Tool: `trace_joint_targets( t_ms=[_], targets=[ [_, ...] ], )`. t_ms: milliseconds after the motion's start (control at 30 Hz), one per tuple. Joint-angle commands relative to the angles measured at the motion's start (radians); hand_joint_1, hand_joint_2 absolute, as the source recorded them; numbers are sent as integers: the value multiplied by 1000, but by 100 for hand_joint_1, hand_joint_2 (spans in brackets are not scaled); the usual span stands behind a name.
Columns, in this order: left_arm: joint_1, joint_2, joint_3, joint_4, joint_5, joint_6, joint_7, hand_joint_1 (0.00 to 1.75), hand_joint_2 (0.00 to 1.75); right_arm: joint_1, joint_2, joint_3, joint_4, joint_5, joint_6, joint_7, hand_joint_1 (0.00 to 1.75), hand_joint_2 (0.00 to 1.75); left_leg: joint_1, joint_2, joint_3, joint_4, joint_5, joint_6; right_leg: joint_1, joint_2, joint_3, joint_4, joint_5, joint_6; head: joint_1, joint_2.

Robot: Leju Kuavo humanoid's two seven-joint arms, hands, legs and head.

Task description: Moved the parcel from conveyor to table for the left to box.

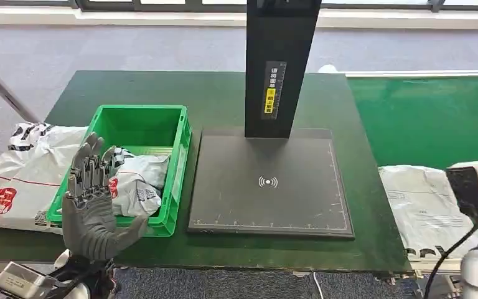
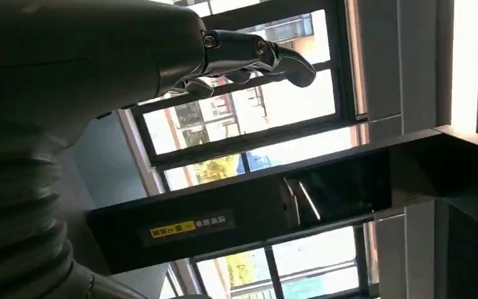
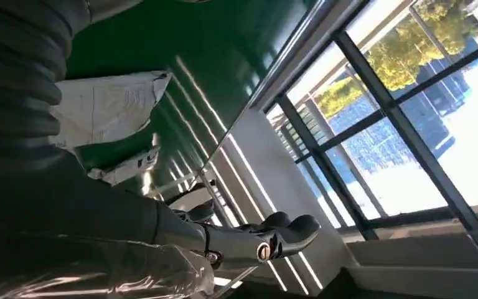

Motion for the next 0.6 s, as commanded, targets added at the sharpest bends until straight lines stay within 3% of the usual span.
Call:
trace_joint_targets(
  t_ms=[33,167,367,600],
  targets=[
    [-23,-3,30,30,0,-11,5,0,175,-74,-37,105,203,98,-16,38,0,175,1,4,3,-2,0,-1,1,6,2,-3,2,-1,0,0],
    [-26,7,27,35,0,-17,6,0,175,-113,-77,130,318,212,-26,81,0,175,1,3,3,-1,0,0,1,5,2,-2,1,-1,0,0],
    [-43,18,13,57,3,-2,4,0,175,-243,-122,122,615,248,-99,98,0,175,1,5,4,-2,0,0,1,7,3,-4,3,-1,0,0],
    [-44,18,11,59,4,0,4,0,175,-250,-126,124,634,246,-110,93,0,175,0,2,2,-1,0,0,0,3,2,-2,1,0,0,0]
  ],
)
